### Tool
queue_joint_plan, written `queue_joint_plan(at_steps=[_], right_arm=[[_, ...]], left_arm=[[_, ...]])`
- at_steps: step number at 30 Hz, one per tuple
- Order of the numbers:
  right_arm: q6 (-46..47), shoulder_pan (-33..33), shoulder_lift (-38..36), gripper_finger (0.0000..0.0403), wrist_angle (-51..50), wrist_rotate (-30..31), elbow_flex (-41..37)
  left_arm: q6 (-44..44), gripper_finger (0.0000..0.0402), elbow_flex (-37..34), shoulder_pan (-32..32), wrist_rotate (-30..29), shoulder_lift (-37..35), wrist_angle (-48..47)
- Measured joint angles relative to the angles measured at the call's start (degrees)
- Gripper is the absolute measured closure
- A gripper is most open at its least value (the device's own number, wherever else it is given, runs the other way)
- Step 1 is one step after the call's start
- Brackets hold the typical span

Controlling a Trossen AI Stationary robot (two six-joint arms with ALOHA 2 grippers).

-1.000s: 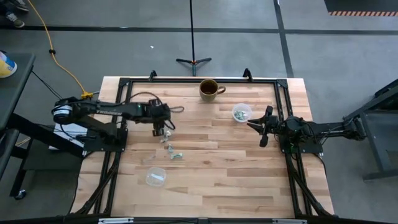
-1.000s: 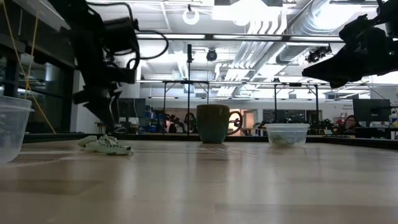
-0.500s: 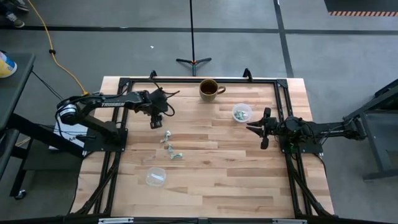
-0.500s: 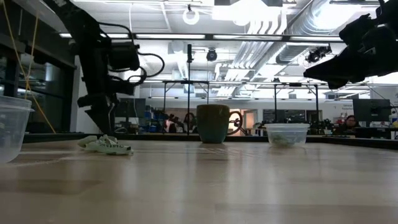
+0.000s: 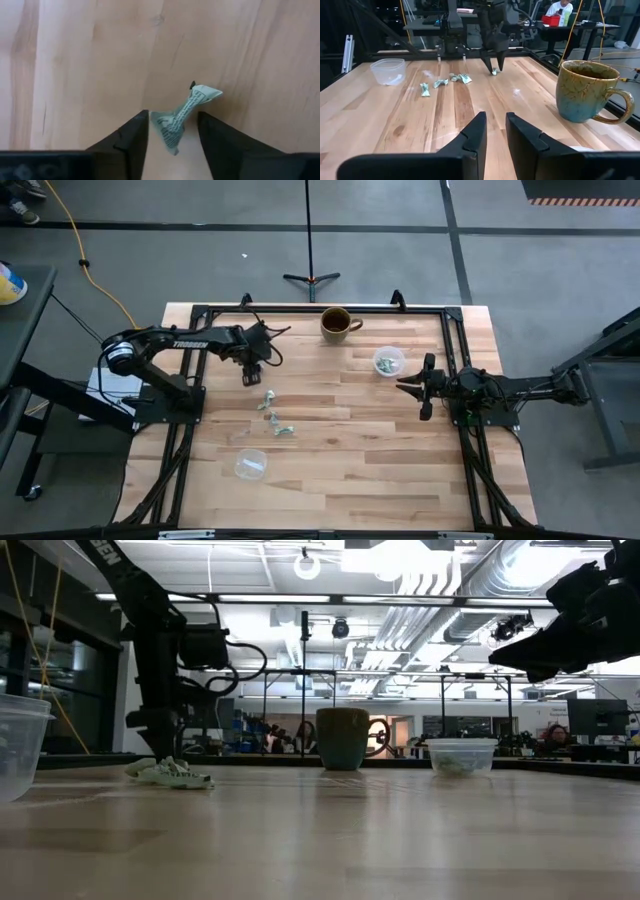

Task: Pick and place Stevia / Truvia into bins
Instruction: Put the stevia packet into the bottom transparent container

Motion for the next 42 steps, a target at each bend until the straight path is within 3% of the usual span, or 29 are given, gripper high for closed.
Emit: queue_joint_plan(at_steps=[12,15,20,26,28,34,42], right_arm=[[0.01,0.0,0.0,0.0341,0.0,0.04,0.0],[0.13,0.0,0.0,0.034,0.0,0.04,0.0],[0.2,0.0,0.0,0.0344,0.0,0.06,0.0],[0.22,0.0,0.0,0.0347,-0.02,0.07,-0.02],[0.22,0.0,0.04,0.0346,-0.02,0.07,-0.02],[0.22,0.0,0.59,0.0348,-0.07,0.07,-0.02],[-0.04,0.0,0.63,0.0351,-0.04,0.26,-0.02]], left_arm=[[0.79,0.0374,1.82,0.02,1.69,0.09,2.16],[-0.15,0.0379,4.19,0.02,5.39,-0.12,-1.03],[-2.22,0.0353,8.76,-3.31,14.34,-0.63,-7.0],[-7.06,0.038,12.97,-15.25,22.81,-0.87,-14.24],[-10.87,0.038,13.78,-20.44,21.43,-0.87,-15.25],[-24.49,0.0366,16.3,-35.6,10.11,-0.87,-24.07],[-42.16,0.0379,19.36,-52.51,8.56,-0.87,-26.02]])
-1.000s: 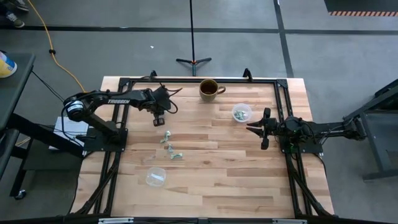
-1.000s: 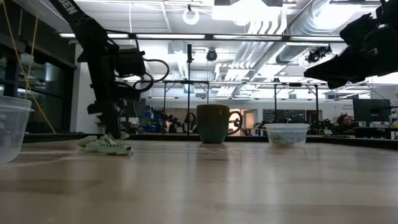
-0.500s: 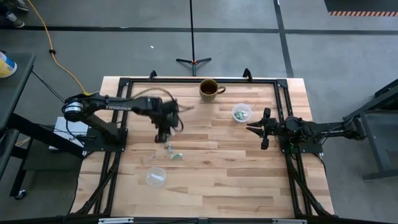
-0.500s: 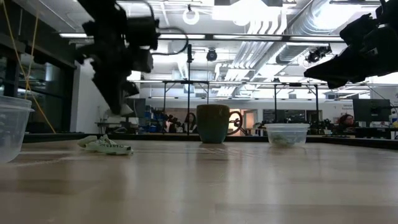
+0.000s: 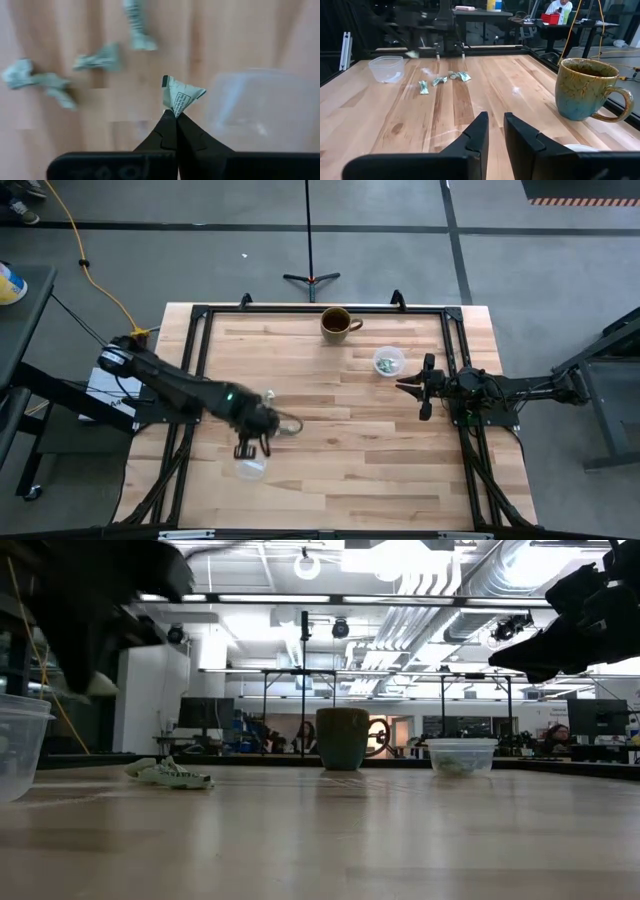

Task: Pick and place Stevia / Truvia into bins
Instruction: Put the stevia packet into the bottom transparent container

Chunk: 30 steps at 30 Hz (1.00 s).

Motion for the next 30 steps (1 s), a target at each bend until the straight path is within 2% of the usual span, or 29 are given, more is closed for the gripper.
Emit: queue_joint_plan(at_steps=[7,11,14,22,24,27,28,30], right_arm=[[0.11,0.0,0.0,0.0352,0.04,0.02,0.0],[0.21,0.0,0.0,0.035,0.1,0.02,0.0],[0.24,0.02,0.0,0.0348,0.13,0.14,0.0],[0.26,0.0,0.0,0.0354,0.2,0.2,0.0],[0.26,0.02,0.0,0.0354,0.2,0.22,0.0],[0.26,0.0,0.0,0.0351,0.26,0.62,0.0],[0.28,0.0,0.0,0.035,0.26,0.72,0.0],[0.28,0.0,0.0,0.0351,0.26,0.67,0.0]], left_arm=[[-6.87,0.0365,0.95,-12.19,-0.91,0.0,2.15],[-11.06,0.0373,0.95,-14.79,-1.46,0.02,3.87],[-13.36,0.0361,0.95,-15.06,-1.71,0.02,6.13],[-15.21,0.0237,0.95,-14.98,-2.74,0.02,3.67],[-12.03,0.0209,0.95,-14.36,-6.71,0.02,3.6],[-9.19,0.0177,0.95,-11.69,-18.21,0.02,6.21],[-8.81,0.0169,0.95,-9.73,-18.74,0.02,7.27],[-7.45,0.0158,0.55,-4.66,-13.71,0.02,10.98]])
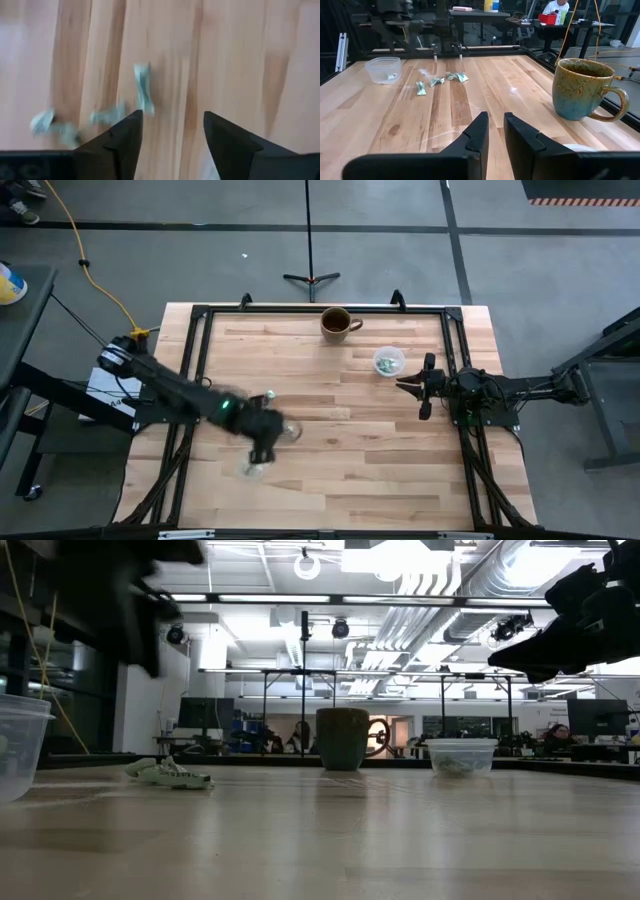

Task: Pick and place Stevia / Truvia into bins
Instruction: Put the stevia packet into the bottom transparent container

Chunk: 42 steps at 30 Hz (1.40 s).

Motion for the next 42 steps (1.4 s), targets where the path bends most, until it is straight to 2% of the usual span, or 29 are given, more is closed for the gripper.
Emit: queue_joint_plan(at_steps=[6,10,15,24,28,33,40,42], right_arm=[[0.0,0.0,0.0,0.0356,0.0,-0.23,0.0],[0.0,0.0,0.0,0.0354,0.0,-0.37,0.0],[-0.49,0.0,0.0,0.035,0.0,-0.32,0.0],[-1.7,0.0,0.57,0.0356,0.13,-0.6,0.0],[-1.54,0.0,0.68,0.0352,0.07,-0.62,0.0],[-1.53,0.0,0.74,0.0351,0.09,-0.64,0.0],[-1.53,0.0,0.68,0.0359,0.04,-0.64,0.0],[-1.53,0.0,0.68,0.0358,0.07,-0.64,0.0]], left_arm=[[11.12,0.0147,-5.2,9.99,10.13,0.46,15.02],[14.24,0.0147,-7.53,12.2,11.26,1.02,18.88],[13.52,0.0147,-11.28,12.58,11.39,3.99,27.5],[11.26,0.0147,-11.6,12.58,10.86,11.55,26.2],[11.51,0.0151,-11.38,12.55,10.5,12.69,26.01],[14.58,0.0204,-11.45,12.57,10.1,12.74,25.83],[16.15,0.0329,-11.16,12.69,9.91,12.83,25.4],[16.79,0.0366,-9.72,12.67,10.85,12.46,22.56]])
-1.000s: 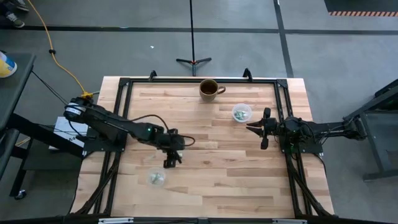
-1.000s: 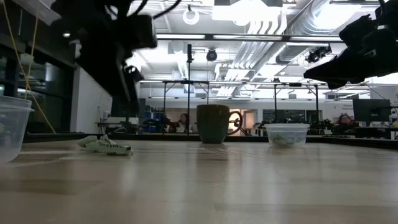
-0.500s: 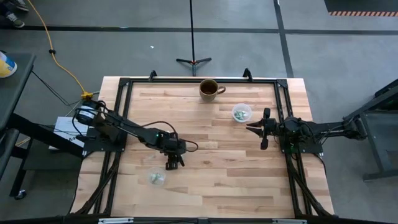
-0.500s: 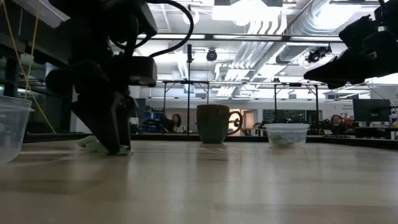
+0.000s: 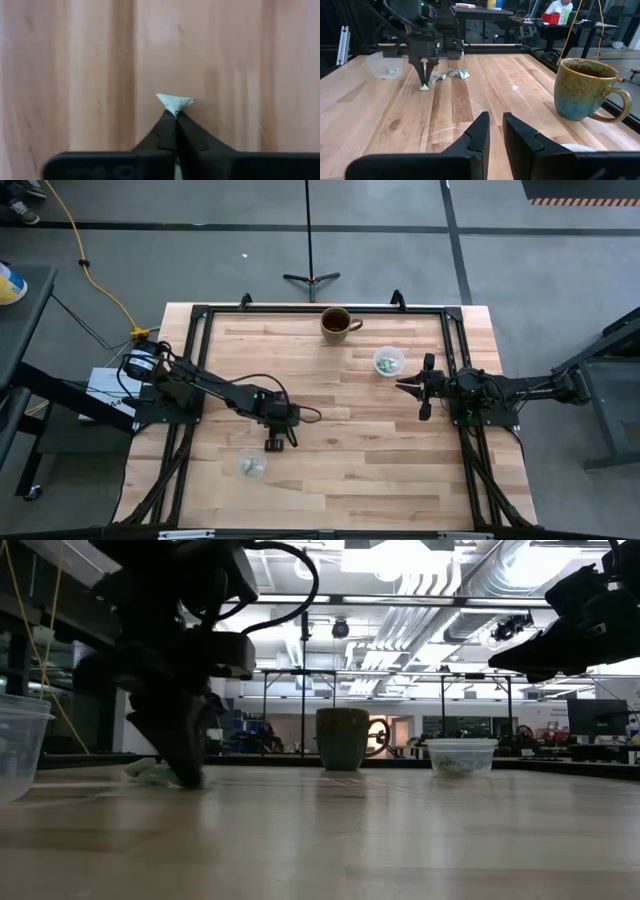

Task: Pick and place Stevia / Truvia into bins
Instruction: Put the stevia packet into the bottom transparent container

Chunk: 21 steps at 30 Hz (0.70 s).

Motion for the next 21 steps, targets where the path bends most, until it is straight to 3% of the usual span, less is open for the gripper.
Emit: queue_joint_plan(at_steps=[3,9,13,21], right_arm=[[0.02,0.0,0.0,0.0356,0.01,0.0,0.0],[0.18,0.0,0.19,0.0358,0.0,0.0,0.0],[0.2,0.0,0.28,0.0361,0.68,0.05,0.0],[0.09,0.0,0.48,0.0355,0.5,0.02,0.0]], left_arm=[[2.1,0.038,3.56,-0.2,0.67,-0.56,-7.89],[1.67,0.0352,11.09,-3.5,-2.48,-4.51,-22.55],[-3.81,0.038,16.88,-8.03,-3.99,-6.7,-29.06],[-18.71,0.0363,17.46,-20.0,-4.34,-6.25,-38.69]])
